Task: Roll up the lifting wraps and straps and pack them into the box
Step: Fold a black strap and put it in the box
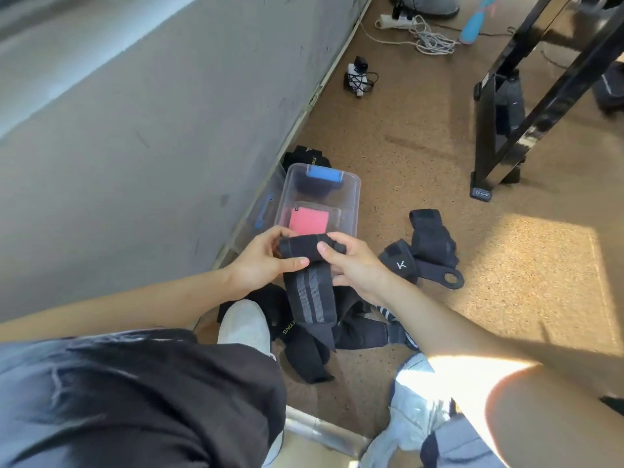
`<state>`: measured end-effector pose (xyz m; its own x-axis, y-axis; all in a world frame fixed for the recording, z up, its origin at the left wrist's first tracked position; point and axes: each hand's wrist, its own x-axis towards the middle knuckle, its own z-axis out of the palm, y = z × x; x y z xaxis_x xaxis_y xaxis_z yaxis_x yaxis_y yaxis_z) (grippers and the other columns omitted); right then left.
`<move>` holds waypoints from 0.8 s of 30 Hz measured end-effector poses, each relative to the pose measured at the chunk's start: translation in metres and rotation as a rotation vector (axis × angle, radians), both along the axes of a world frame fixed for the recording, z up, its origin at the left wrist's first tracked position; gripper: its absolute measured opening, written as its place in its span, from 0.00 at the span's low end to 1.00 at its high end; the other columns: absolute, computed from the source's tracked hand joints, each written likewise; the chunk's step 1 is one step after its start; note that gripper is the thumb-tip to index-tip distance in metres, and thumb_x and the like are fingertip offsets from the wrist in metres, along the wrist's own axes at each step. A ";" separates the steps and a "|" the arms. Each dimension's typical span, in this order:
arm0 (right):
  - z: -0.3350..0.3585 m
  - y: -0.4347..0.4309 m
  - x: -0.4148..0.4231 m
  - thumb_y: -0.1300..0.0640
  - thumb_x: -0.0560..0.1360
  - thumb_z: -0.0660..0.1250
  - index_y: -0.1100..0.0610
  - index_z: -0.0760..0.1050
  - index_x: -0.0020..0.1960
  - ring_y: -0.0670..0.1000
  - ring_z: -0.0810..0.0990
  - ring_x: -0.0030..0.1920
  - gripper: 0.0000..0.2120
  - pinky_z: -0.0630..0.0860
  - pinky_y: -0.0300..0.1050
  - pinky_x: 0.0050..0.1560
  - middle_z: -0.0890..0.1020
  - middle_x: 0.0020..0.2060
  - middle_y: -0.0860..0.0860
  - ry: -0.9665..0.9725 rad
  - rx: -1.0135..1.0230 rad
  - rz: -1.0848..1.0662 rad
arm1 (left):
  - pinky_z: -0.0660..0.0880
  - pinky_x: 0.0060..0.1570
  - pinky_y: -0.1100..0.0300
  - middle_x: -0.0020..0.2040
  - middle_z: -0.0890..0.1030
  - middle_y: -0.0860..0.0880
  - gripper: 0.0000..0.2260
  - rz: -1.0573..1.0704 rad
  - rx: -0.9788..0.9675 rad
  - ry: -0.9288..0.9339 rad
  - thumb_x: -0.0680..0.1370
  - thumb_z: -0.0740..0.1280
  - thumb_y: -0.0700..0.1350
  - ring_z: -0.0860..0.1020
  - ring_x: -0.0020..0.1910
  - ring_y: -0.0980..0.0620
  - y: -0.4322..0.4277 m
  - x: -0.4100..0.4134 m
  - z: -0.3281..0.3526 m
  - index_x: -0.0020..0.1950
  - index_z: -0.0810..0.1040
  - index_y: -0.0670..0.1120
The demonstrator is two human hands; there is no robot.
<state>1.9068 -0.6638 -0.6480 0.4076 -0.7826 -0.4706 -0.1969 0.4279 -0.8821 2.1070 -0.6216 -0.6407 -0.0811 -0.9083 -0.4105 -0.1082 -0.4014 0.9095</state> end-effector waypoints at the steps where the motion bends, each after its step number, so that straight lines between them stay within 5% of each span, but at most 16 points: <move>1: -0.002 -0.003 0.003 0.54 0.81 0.69 0.54 0.77 0.66 0.59 0.86 0.54 0.14 0.83 0.60 0.55 0.83 0.60 0.58 -0.020 0.002 0.005 | 0.83 0.54 0.43 0.57 0.84 0.44 0.17 0.014 0.010 0.005 0.75 0.77 0.41 0.84 0.56 0.43 -0.001 0.004 -0.001 0.61 0.75 0.42; 7: -0.008 -0.014 0.015 0.63 0.79 0.71 0.52 0.80 0.62 0.57 0.86 0.56 0.14 0.84 0.53 0.52 0.85 0.56 0.56 -0.048 -0.047 0.085 | 0.82 0.57 0.51 0.59 0.84 0.43 0.18 0.023 0.118 0.089 0.81 0.69 0.53 0.85 0.57 0.47 0.002 0.014 -0.007 0.66 0.77 0.44; 12: -0.014 -0.015 0.015 0.65 0.76 0.73 0.50 0.79 0.63 0.61 0.84 0.58 0.18 0.82 0.60 0.58 0.83 0.58 0.57 -0.067 -0.086 0.087 | 0.84 0.54 0.46 0.59 0.83 0.40 0.17 0.045 0.097 0.097 0.79 0.72 0.45 0.86 0.54 0.43 -0.001 0.022 -0.005 0.65 0.75 0.40; 16: -0.004 -0.014 0.013 0.55 0.80 0.70 0.49 0.78 0.66 0.57 0.85 0.58 0.15 0.82 0.59 0.58 0.84 0.59 0.53 -0.048 -0.040 0.124 | 0.83 0.54 0.42 0.62 0.81 0.38 0.18 0.032 0.021 0.096 0.77 0.74 0.37 0.84 0.57 0.39 -0.001 0.023 -0.002 0.64 0.74 0.37; 21: 0.003 -0.011 0.007 0.55 0.80 0.71 0.53 0.78 0.65 0.60 0.85 0.56 0.14 0.80 0.68 0.57 0.85 0.58 0.57 -0.015 -0.085 0.102 | 0.84 0.50 0.47 0.60 0.82 0.41 0.20 -0.002 -0.080 0.008 0.73 0.78 0.36 0.83 0.57 0.42 -0.001 0.017 -0.002 0.60 0.75 0.41; 24: 0.003 -0.011 -0.004 0.60 0.79 0.72 0.55 0.78 0.65 0.60 0.85 0.58 0.15 0.80 0.66 0.59 0.84 0.59 0.59 -0.046 -0.094 0.084 | 0.81 0.42 0.61 0.60 0.82 0.44 0.20 -0.025 -0.072 0.026 0.74 0.78 0.39 0.84 0.51 0.52 -0.005 0.010 0.002 0.63 0.75 0.42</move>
<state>1.9030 -0.6746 -0.6450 0.4930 -0.7848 -0.3756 -0.1865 0.3263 -0.9267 2.1173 -0.6269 -0.6387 -0.1136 -0.9331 -0.3414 -0.0937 -0.3320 0.9386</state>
